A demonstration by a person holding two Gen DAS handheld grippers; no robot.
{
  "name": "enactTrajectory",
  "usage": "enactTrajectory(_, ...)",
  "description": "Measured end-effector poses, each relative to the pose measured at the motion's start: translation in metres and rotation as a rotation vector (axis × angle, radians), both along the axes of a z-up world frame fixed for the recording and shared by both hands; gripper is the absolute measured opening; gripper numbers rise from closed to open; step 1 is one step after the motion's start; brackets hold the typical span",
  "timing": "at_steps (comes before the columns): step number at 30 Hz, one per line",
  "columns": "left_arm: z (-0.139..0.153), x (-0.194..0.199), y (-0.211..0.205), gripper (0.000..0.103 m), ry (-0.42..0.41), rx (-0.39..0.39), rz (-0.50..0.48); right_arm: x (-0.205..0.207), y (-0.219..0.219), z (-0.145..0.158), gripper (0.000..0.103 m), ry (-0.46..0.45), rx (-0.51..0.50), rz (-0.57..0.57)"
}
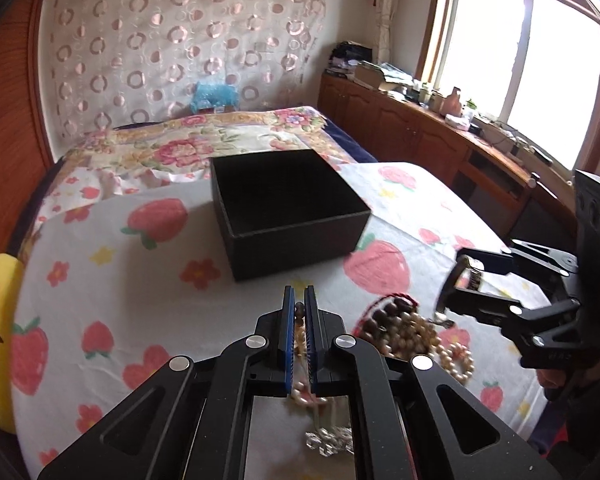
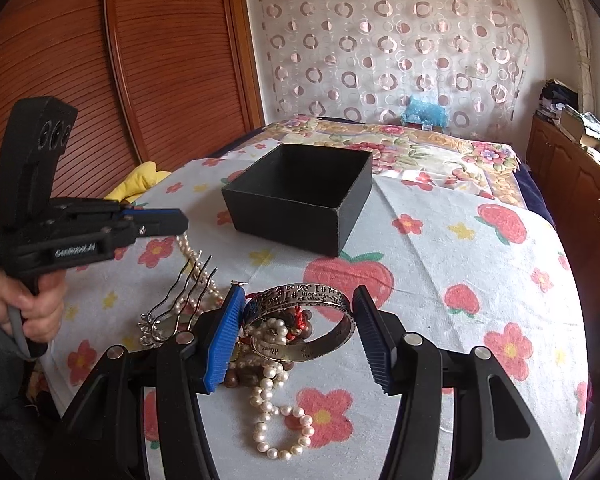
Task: Organize jewelry
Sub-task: 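Grasp the pearl necklace with the left gripper while the right lifts the silver bangle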
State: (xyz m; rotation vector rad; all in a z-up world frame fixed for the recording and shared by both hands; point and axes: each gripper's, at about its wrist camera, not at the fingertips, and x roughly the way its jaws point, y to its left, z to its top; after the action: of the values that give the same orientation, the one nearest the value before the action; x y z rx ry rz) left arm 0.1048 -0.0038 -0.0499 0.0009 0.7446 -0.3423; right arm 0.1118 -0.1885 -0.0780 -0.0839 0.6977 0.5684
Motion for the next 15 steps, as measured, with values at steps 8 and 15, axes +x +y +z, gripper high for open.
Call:
enactTrajectory(8, 0.021, 0.007, 0.013, 0.004, -0.040, -0.019, 0.029, 0.002, -0.004, 0.003, 0.058, -0.009, 0.007, -0.007)
enactTrajectory(15, 0.051, 0.010, 0.012, 0.004, -0.104, -0.015, 0.040, 0.006, -0.004, 0.012, 0.058, -0.027, 0.009, -0.006)
